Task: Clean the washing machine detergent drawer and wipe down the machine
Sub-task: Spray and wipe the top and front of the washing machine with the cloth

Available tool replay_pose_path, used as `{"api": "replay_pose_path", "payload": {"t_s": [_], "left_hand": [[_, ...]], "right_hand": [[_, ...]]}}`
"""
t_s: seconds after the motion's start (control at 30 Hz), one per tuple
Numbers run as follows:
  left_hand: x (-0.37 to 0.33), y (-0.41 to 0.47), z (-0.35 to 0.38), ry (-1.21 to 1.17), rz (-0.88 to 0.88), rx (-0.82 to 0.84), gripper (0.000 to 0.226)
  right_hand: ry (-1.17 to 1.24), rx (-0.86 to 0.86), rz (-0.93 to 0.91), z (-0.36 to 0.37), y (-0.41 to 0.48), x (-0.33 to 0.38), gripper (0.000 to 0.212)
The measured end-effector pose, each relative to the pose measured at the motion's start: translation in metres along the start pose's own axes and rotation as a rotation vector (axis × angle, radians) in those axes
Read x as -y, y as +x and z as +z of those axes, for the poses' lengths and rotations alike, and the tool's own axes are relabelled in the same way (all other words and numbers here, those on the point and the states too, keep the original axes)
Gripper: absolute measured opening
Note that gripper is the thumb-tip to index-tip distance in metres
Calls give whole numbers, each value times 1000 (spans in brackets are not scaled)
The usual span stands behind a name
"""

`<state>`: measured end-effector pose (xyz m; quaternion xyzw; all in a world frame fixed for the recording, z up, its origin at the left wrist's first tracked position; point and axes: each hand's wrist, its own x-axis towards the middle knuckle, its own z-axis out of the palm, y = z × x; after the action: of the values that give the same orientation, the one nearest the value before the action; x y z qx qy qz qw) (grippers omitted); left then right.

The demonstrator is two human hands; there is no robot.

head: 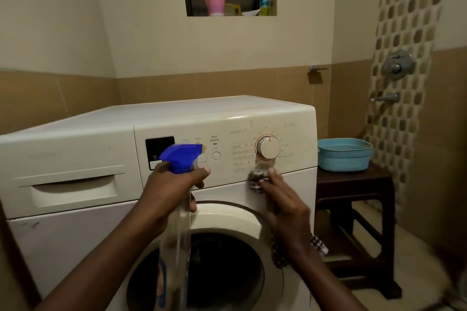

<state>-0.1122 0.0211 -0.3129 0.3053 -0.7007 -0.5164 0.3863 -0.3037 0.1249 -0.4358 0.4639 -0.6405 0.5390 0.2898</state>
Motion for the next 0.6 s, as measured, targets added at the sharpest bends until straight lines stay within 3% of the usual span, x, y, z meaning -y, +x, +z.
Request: {"api": "replay_pose_path", "payload": {"t_s": [0.1, 0.3, 0.43, 0.6], "left_hand": [[3, -3, 13, 60, -7, 55, 34], [-1, -7, 45, 51, -8, 129, 34], [-8, -8, 60, 66, 15, 179, 31], [-17, -9, 90, 94, 56, 264, 28]], "right_hand": [[48, -225, 259, -10, 15, -3, 53], [46, -32, 126, -5, 1, 4, 56], [123, -188, 387, -36, 23, -10, 45], [333, -316, 512, -75, 49, -14, 39]]}}
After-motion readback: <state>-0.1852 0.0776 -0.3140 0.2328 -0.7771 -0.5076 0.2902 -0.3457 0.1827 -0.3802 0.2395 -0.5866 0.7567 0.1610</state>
